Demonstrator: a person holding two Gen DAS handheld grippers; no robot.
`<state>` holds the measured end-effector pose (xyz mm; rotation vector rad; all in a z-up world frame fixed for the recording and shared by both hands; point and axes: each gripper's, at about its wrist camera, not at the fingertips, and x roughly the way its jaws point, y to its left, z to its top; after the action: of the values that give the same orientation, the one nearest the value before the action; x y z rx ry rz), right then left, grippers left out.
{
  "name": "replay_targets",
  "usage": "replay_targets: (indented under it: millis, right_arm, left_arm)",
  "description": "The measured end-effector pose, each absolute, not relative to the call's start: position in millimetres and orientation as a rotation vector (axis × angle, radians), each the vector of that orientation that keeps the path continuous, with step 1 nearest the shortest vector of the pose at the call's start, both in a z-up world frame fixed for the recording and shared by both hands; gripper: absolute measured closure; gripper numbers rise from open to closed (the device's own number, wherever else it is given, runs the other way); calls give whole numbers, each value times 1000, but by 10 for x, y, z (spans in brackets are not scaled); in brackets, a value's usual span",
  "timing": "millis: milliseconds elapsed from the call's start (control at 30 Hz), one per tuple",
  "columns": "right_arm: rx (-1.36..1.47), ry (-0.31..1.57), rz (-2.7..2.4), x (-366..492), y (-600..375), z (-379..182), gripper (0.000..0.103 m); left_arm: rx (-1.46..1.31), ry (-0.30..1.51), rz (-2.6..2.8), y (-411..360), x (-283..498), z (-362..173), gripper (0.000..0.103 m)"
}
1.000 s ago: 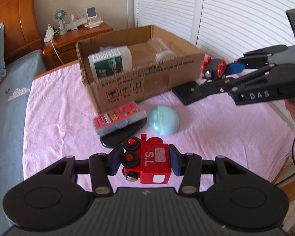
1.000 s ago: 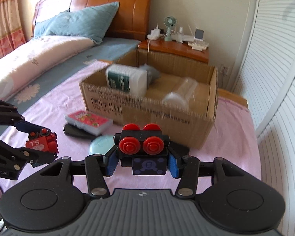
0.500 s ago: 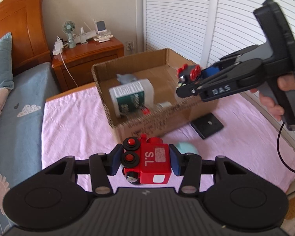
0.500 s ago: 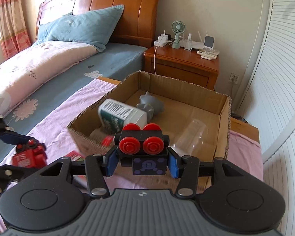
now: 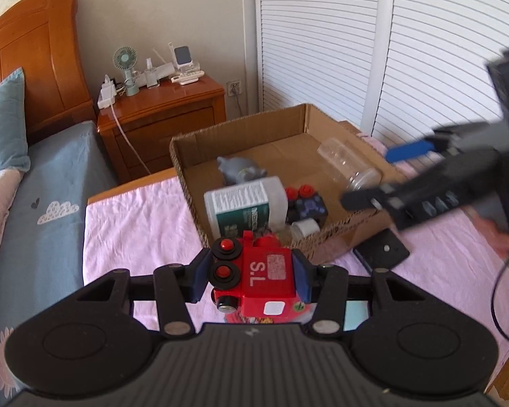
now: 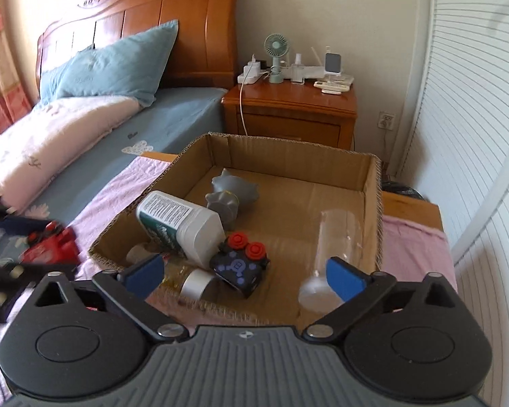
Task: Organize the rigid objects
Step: 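Carry the train into the box and open the left gripper while the right drops the car in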
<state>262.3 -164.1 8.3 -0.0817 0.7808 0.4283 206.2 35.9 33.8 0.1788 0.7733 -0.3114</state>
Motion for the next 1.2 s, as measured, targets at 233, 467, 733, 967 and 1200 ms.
replay_targets:
  millis: [233, 467, 733, 967, 1200]
  right_arm:
    - [-39, 815, 377, 2220, -1828, 129, 0]
    - [-25, 777, 315, 1948, -2028, 157, 0]
    - [-27, 771, 294, 1869, -2215, 85, 0]
    - [-41, 776, 282, 1930, -2299, -4, 0]
    - [-21, 784, 275, 1969, -2394, -58, 0]
  left_arm:
    - [204, 756, -336, 123, 2311, 504, 55]
    - [214, 761, -350, -251, 2759, 594, 55]
    - [211, 833, -339, -714, 3397, 387, 55]
    - [203, 891, -318, -1039, 3826, 171, 55]
    - [205, 860, -302, -1144, 3896, 144, 13]
